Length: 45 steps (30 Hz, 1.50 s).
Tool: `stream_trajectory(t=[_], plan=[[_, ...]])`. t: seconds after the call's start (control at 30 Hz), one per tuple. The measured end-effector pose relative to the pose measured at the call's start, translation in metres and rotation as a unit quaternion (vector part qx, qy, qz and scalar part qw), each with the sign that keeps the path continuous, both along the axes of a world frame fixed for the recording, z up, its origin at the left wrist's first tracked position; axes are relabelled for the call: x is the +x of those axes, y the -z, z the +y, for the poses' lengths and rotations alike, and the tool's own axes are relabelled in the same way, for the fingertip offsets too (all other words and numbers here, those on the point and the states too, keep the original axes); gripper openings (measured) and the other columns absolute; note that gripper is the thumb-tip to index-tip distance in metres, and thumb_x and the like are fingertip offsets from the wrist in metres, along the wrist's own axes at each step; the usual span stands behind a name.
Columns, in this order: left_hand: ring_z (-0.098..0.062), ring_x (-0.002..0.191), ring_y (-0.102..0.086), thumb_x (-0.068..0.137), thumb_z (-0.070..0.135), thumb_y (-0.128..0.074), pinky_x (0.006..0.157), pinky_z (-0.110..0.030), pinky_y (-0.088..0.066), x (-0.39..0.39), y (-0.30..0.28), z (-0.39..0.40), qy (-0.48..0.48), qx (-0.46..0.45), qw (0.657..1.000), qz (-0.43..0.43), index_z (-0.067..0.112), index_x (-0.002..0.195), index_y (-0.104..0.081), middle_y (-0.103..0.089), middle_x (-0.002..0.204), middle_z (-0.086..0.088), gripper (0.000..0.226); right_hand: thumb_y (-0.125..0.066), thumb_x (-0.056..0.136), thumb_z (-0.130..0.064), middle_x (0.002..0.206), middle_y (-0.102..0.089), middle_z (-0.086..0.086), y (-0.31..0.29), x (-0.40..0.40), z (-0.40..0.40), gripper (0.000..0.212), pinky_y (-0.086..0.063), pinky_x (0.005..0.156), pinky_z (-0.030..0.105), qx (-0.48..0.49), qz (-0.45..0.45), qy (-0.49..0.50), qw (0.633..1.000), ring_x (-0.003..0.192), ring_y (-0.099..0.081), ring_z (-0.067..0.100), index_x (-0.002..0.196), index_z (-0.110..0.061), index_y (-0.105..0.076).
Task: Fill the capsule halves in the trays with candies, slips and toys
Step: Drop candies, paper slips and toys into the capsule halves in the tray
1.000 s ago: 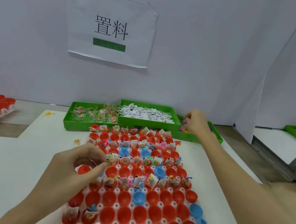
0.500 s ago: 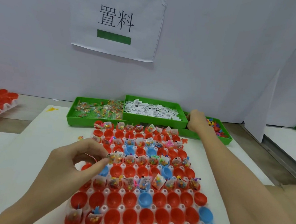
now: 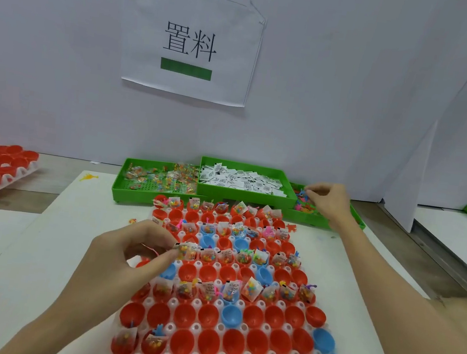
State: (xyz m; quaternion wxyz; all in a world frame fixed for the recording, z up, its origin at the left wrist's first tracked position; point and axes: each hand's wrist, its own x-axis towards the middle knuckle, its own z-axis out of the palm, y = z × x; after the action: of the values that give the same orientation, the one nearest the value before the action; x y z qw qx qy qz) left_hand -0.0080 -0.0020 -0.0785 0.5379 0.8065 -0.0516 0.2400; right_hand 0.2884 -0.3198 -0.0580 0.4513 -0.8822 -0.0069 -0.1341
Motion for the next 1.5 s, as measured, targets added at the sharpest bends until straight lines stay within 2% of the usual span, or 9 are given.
stream_trajectory(t=[0.13,0.27,0.43,0.53,0.7,0.9,1.1,1.27,1.5], plan=[[-0.016,0.078,-0.075,0.074,0.029,-0.081,0.073,-0.019,-0.059,-0.002,-0.002,-0.003,0.008,-0.038,0.999,0.013,0.032,0.084,-0.077,-0.077,0.084,0.002,0.012,-0.073,0.090,-0.002,0.099,-0.077,0.015,-0.016,-0.052,0.010,0.012,-0.060,0.091,0.041,0.126,-0.005,-0.064,0.990,0.097,-0.074,0.030,0.100,-0.009,-0.077],[-0.014,0.079,-0.076,0.075,0.020,-0.084,0.072,-0.015,-0.057,-0.006,-0.006,-0.007,0.034,-0.076,0.996,0.035,0.024,0.083,-0.079,-0.078,0.083,-0.002,0.010,-0.075,0.088,-0.003,0.099,-0.079,0.008,-0.031,-0.133,0.045,0.015,-0.061,0.080,0.025,0.208,0.023,-0.188,0.960,0.096,-0.076,0.023,0.095,-0.016,-0.080],[-0.018,0.081,-0.075,0.080,0.014,-0.084,0.074,-0.018,-0.057,-0.009,-0.013,-0.007,0.066,-0.085,0.993,0.056,0.017,0.087,-0.079,-0.077,0.084,-0.003,0.009,-0.078,0.090,-0.018,0.096,-0.079,-0.007,-0.029,-0.220,0.104,0.011,-0.059,0.086,0.022,0.093,0.023,-0.372,0.923,0.092,-0.076,0.010,0.097,-0.026,-0.081],[-0.018,0.081,-0.076,0.080,0.013,-0.085,0.075,-0.017,-0.057,-0.010,-0.016,-0.005,0.081,-0.084,0.991,0.062,0.017,0.087,-0.079,-0.077,0.085,-0.005,0.010,-0.078,0.090,-0.016,0.091,-0.079,-0.007,-0.025,-0.237,0.120,0.011,-0.061,0.084,0.026,0.066,0.007,-0.384,0.921,0.088,-0.076,0.008,0.098,-0.021,-0.081],[-0.020,0.081,-0.078,0.079,0.014,-0.087,0.078,-0.023,-0.061,-0.013,-0.017,-0.006,0.089,-0.077,0.990,0.082,0.021,0.084,-0.080,-0.078,0.085,-0.004,0.012,-0.077,0.091,-0.019,0.091,-0.079,-0.010,-0.021,-0.240,0.109,0.011,-0.059,0.080,0.019,0.058,0.007,-0.393,0.918,0.087,-0.076,0.006,0.098,-0.025,-0.082],[-0.013,0.078,-0.074,0.077,0.026,-0.090,0.070,-0.018,-0.057,-0.017,-0.020,-0.003,0.154,0.066,0.977,0.130,0.027,0.080,-0.083,-0.077,0.079,0.007,0.008,-0.080,0.088,-0.019,0.099,-0.078,-0.007,-0.024,-0.245,0.090,0.019,-0.059,0.088,0.023,-0.031,0.130,-0.482,0.866,0.093,-0.076,0.011,0.106,-0.025,-0.078],[-0.006,0.087,-0.068,0.074,0.036,-0.091,0.073,-0.011,-0.049,-0.019,-0.020,0.002,0.189,0.188,0.952,0.152,0.034,0.080,-0.082,-0.073,0.078,0.020,0.011,-0.084,0.084,-0.025,0.088,-0.077,-0.009,-0.018,-0.254,0.096,0.015,-0.060,0.083,0.024,-0.112,0.136,-0.482,0.858,0.085,-0.073,0.005,0.097,-0.022,-0.077],[-0.007,0.098,-0.056,0.072,0.047,-0.089,0.079,-0.024,-0.048,-0.022,-0.017,0.003,0.176,0.246,0.941,0.152,0.040,0.081,-0.078,-0.068,0.087,0.021,0.016,-0.084,0.083,-0.019,0.083,-0.076,-0.006,-0.013,-0.261,0.101,0.011,-0.060,0.077,0.022,-0.124,0.118,-0.462,0.870,0.079,-0.073,0.005,0.092,-0.019,-0.077],[-0.011,0.097,-0.051,0.075,0.041,-0.088,0.081,-0.028,-0.047,-0.021,-0.017,0.004,0.199,0.289,0.926,0.137,0.036,0.082,-0.079,-0.068,0.090,0.021,0.012,-0.083,0.083,-0.017,0.082,-0.073,-0.007,-0.009,-0.266,0.106,0.011,-0.060,0.073,0.023,-0.156,0.088,-0.463,0.868,0.077,-0.072,0.006,0.088,-0.021,-0.073]])
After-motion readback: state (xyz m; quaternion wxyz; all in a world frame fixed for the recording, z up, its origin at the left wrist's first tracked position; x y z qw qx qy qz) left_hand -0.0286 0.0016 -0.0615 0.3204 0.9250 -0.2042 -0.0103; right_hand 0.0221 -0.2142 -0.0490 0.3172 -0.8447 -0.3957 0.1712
